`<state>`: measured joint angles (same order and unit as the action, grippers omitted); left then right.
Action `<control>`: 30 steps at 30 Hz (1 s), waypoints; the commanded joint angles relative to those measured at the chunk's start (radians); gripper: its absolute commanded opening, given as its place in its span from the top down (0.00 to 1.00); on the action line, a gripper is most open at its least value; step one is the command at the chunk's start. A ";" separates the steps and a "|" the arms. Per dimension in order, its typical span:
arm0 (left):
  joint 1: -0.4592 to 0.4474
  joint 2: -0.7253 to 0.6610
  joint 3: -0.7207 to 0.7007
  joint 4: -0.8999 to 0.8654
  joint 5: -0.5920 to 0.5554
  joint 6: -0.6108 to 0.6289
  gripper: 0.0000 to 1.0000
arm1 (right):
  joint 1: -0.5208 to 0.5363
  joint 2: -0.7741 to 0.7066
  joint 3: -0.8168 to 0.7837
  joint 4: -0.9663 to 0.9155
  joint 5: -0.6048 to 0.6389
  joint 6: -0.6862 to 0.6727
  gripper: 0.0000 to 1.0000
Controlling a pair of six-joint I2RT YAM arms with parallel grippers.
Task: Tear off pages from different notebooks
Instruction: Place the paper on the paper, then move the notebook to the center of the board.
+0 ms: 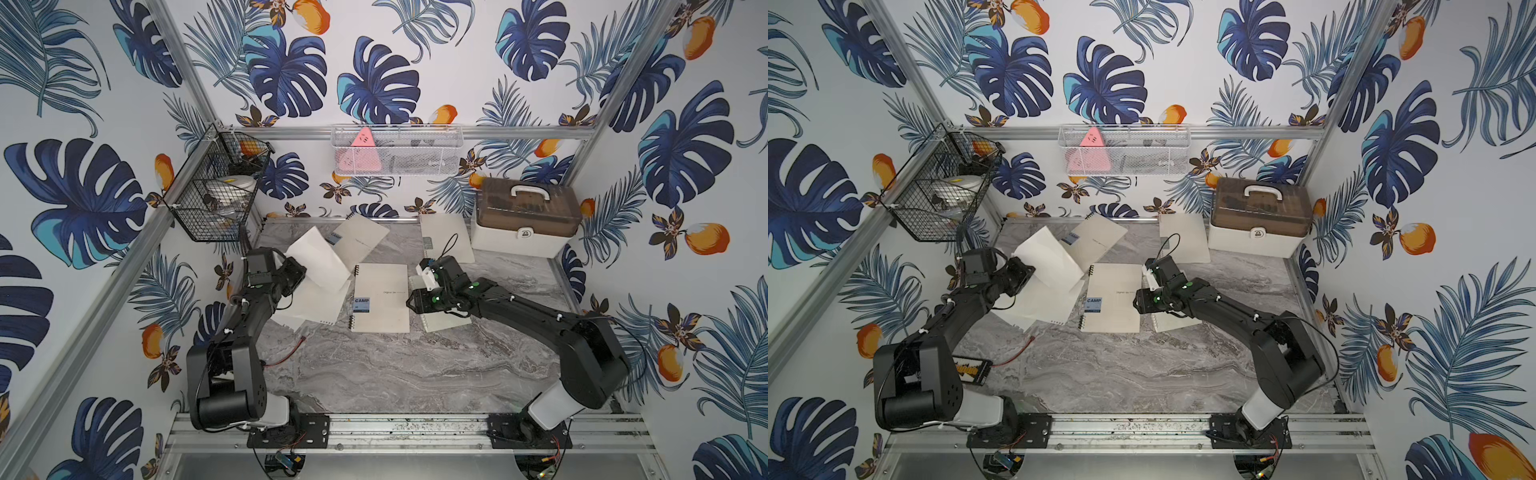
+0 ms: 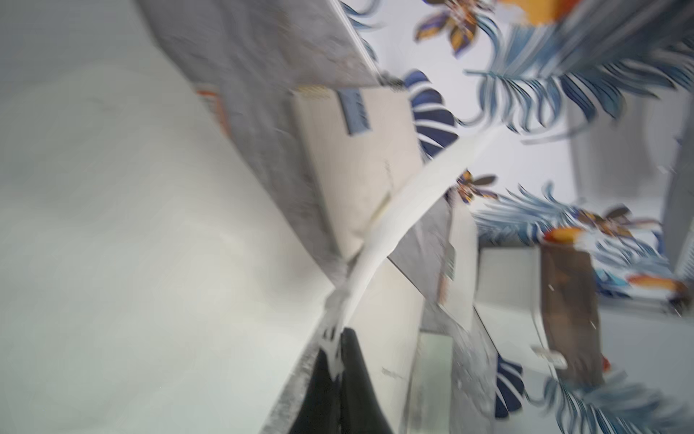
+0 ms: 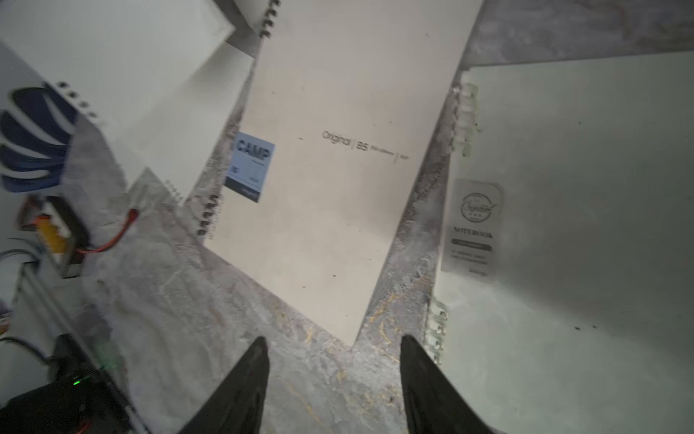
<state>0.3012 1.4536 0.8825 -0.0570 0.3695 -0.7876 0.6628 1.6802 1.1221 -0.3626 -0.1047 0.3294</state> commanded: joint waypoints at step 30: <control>-0.022 -0.057 0.177 -0.252 -0.184 -0.006 0.01 | -0.533 -0.001 -0.172 -0.253 0.133 0.041 0.76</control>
<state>0.3206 1.4181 1.0691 -0.3759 0.1261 -0.7864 0.2070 1.6470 0.9165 -0.5507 0.0666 0.4076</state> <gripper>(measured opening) 0.989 0.224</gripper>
